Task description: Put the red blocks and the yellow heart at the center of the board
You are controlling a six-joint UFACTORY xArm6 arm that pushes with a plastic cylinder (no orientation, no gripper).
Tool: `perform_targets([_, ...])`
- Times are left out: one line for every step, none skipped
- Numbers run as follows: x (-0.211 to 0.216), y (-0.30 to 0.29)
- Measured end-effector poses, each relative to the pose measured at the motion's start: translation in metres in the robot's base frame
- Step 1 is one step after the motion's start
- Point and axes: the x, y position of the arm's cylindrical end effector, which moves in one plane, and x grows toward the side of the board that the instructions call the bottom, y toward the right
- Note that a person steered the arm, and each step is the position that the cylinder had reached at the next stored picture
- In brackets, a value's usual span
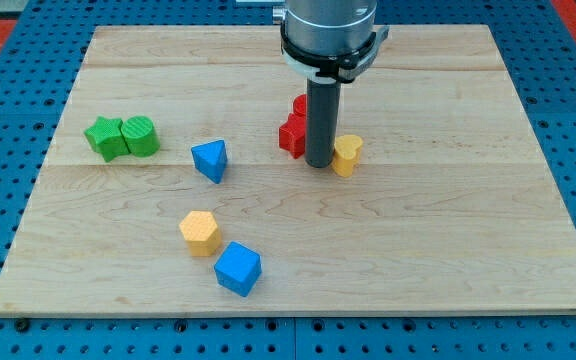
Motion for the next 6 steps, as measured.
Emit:
perform_targets([0.014, 0.009])
perform_targets([0.030, 0.024])
perform_targets([0.030, 0.026])
perform_targets([0.024, 0.065])
perform_targets([-0.014, 0.066])
perform_targets([-0.019, 0.119])
